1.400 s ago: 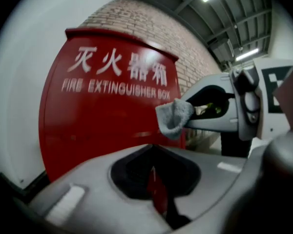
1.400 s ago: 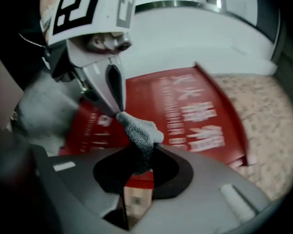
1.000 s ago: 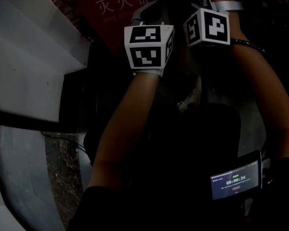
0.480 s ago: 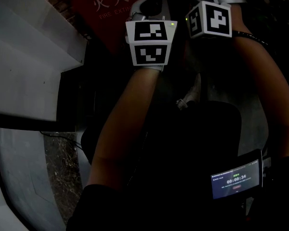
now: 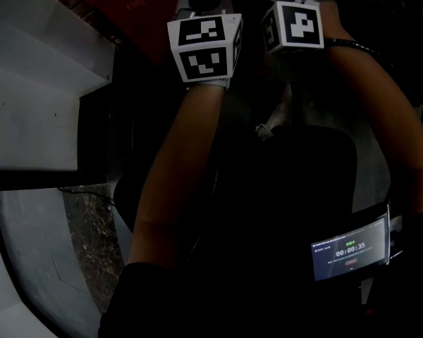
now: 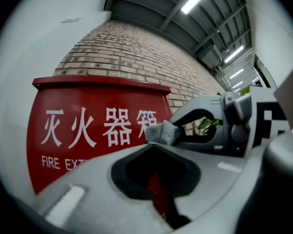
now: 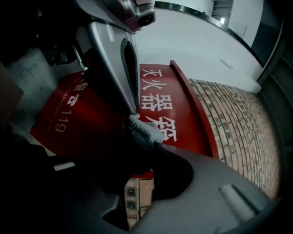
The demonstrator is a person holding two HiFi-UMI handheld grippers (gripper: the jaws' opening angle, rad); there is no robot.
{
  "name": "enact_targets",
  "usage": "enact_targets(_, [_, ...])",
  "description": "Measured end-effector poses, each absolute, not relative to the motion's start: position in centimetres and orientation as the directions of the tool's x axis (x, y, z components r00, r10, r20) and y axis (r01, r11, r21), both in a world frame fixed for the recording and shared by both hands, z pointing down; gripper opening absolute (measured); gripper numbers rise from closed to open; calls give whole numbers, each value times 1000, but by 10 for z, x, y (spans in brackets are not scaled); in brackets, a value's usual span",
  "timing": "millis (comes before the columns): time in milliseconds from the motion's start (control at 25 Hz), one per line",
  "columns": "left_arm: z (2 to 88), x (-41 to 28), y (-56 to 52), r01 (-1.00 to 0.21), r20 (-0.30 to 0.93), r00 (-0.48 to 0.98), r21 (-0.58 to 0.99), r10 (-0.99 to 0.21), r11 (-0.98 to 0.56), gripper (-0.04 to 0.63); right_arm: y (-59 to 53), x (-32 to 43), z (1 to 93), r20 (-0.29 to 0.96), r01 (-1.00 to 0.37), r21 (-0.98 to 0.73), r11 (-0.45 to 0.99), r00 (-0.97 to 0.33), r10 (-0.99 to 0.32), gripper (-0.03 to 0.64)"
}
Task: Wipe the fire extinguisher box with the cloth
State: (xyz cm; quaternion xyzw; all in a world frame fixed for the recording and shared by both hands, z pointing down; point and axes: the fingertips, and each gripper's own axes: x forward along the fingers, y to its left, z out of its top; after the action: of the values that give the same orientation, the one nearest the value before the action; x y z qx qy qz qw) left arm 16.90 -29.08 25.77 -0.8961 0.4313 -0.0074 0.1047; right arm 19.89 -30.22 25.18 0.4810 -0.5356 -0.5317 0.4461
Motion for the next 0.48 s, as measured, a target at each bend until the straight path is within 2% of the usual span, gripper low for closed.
enact_targets(480, [309,161,-300,-777,-47,615,-205,-787,-595,3,-306,189,326,61,-40,997,68,-165,-984,75])
